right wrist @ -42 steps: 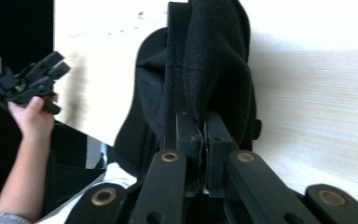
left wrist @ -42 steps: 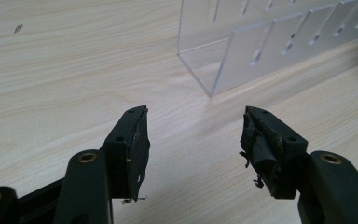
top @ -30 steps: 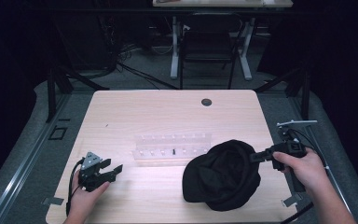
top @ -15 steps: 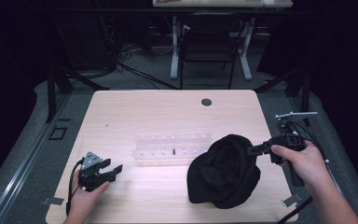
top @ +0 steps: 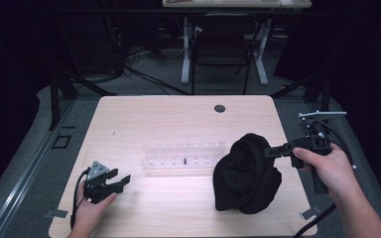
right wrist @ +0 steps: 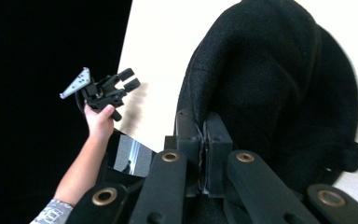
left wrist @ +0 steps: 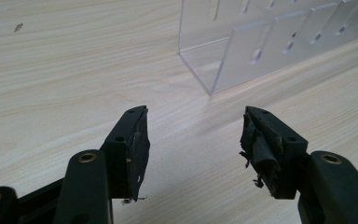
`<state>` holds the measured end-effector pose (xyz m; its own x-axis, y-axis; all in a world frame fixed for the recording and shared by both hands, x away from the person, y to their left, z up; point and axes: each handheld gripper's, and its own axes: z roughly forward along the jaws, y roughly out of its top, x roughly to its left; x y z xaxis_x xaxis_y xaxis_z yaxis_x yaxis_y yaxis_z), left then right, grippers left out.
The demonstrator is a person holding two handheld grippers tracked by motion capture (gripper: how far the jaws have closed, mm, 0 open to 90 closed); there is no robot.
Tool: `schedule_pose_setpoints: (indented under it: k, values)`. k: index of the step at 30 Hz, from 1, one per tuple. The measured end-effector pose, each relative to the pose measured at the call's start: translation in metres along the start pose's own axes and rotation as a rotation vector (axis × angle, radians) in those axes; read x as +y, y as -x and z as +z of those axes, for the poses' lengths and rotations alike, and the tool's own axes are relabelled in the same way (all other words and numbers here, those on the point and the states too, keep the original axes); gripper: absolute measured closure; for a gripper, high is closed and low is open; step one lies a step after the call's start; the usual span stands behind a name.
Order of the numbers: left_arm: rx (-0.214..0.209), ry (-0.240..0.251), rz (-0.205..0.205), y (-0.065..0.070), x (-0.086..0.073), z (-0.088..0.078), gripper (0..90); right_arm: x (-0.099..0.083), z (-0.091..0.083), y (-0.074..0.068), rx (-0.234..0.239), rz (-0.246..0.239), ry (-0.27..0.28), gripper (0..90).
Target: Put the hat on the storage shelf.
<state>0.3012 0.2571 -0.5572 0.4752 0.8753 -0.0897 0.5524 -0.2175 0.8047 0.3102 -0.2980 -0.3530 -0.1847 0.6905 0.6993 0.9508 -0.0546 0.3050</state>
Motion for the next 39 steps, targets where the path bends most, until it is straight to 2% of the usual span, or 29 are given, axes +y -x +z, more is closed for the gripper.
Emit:
schedule_pose_setpoints:
  k: [12,21,22,24,32,39]
  values:
    - [-0.001,0.001,0.000,0.000,0.000,0.000,41.6,0.009,-0.009,-0.007,0.021,0.011,0.027,88.0]
    - [-0.001,0.000,-0.001,0.000,0.000,0.000,41.6,0.014,-0.019,-0.007,0.055,0.025,0.046,88.0]
    - [-0.001,0.000,-0.001,0.000,0.000,0.000,41.6,0.015,-0.021,-0.009,0.058,0.031,0.067,88.0]
    - [-0.001,-0.001,-0.001,0.000,0.000,0.000,41.6,0.016,-0.024,-0.010,0.073,0.026,0.065,88.0]
    - [-0.002,-0.001,-0.001,0.000,0.000,0.000,41.6,0.020,-0.028,-0.016,0.070,0.017,0.070,88.0]
    - [-0.005,0.002,-0.006,0.000,0.000,0.000,41.6,0.025,-0.029,-0.024,0.085,0.031,0.083,88.0]
